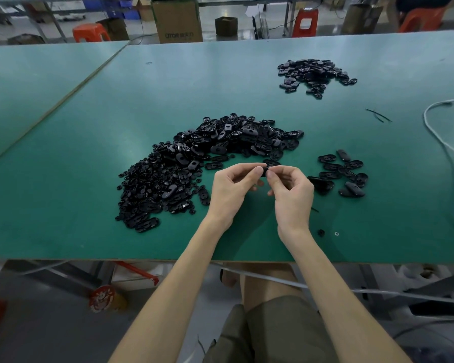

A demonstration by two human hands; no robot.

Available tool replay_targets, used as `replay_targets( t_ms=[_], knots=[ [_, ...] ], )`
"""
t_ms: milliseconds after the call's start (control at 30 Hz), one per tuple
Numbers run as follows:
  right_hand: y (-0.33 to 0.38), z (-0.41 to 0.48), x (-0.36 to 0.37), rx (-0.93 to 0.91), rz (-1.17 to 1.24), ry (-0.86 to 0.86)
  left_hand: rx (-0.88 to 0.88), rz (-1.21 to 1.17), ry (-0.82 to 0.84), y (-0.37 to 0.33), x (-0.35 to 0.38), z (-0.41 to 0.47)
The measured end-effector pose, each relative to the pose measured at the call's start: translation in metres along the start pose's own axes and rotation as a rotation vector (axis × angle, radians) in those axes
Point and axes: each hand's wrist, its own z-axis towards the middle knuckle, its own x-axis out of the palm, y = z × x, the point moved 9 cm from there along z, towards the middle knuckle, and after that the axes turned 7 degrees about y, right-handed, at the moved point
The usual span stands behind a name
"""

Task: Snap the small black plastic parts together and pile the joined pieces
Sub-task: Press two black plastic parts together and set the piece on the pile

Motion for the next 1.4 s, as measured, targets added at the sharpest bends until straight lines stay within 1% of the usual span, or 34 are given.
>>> replay_targets(
  t_ms=[400, 533, 733, 1400],
  knots=[
    [-0.0001, -0.0007, -0.0036, -0.008, 0.035, -0.018, 0.004, -0.056, 0.033, 0.0008, 0.0009, 0.0003],
    [0.0005, -0.0005, 0.0027, 0.002, 0.094, 0.044, 0.017, -0.066, 0.019, 0.001, -0.0009, 0.0008],
    [-0.0016, 0.0001, 0.0023, 0.012, 0.138, 0.033, 0.027, -0.076, 0.059, -0.0004, 0.0036, 0.0009],
    [-0.0026, 0.0007, 0.0007, 0.005, 0.149, 0.03, 0.005, -0.02, 0.076, -0.0027, 0.0072, -0.0005]
  ],
)
